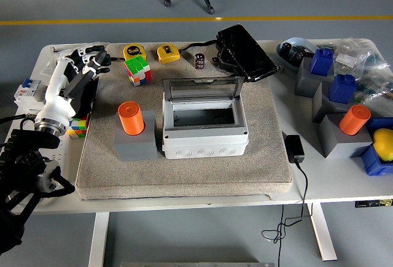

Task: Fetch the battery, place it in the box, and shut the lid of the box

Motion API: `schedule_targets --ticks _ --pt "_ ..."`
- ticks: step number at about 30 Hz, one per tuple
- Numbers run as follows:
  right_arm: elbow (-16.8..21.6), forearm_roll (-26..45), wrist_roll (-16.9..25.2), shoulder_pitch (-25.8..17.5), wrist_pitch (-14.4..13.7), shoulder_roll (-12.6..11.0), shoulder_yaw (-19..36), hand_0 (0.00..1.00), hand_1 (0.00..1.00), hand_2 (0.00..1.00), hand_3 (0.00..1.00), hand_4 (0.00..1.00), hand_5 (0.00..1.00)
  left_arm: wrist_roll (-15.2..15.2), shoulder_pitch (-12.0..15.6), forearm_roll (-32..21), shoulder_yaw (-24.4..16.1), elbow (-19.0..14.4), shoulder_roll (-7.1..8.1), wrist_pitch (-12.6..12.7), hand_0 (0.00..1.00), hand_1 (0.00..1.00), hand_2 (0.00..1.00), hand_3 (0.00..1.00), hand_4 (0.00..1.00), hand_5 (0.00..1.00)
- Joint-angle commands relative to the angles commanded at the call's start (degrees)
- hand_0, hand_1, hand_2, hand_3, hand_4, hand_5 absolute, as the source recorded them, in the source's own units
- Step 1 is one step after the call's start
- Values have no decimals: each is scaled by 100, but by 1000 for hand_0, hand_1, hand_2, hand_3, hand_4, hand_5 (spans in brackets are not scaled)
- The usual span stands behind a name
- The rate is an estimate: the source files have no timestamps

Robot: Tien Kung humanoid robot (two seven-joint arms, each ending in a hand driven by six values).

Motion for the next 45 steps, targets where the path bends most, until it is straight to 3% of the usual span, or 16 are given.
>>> schedule_targets --ticks 10,17,18,23,24,35,36,41,42,45 --pt "5 4 10 -5 13 -7 -17 621 652 623 574 919 479 -114 154 336 419 -57 8 156 760 723 712 731 998 478" --pt "7 8 16 11 16 -23 -9 620 651 623 574 919 478 -175 194 381 657 -58 10 132 766 726 721 732 998 463" --pt "10 5 16 13 17 -25 -6 620 651 623 574 919 478 -184 195 388 680 -53 8 127 768 729 725 733 998 405" --pt "18 0 21 23 20 -37 -14 620 651 623 574 919 478 -274 185 477 819 45 -7 218 768 729 725 733 998 405" --pt "21 1 22 28 21 -39 -22 621 652 624 575 920 477 -309 180 482 851 78 -11 237 763 727 729 685 998 226" --pt "18 25 19 56 32 -63 -104 621 651 624 576 921 477 -604 106 401 1203 326 -23 372 758 723 722 673 998 182" --pt "17 28 18 58 32 -65 -108 621 651 624 576 922 476 -653 84 364 1259 351 -25 393 717 700 665 647 998 100" --pt "20 31 18 70 28 -70 -127 621 651 624 576 922 476 -782 -21 157 1479 466 -54 453 717 700 665 647 998 100" --pt "24 29 19 74 27 -71 -130 621 652 624 575 922 476 -803 -40 109 1512 483 -60 460 649 606 559 570 943 2" --pt "35 23 22 83 24 -73 -143 621 652 624 575 922 476 -891 -109 -126 1625 554 -84 475 649 606 559 570 943 2"
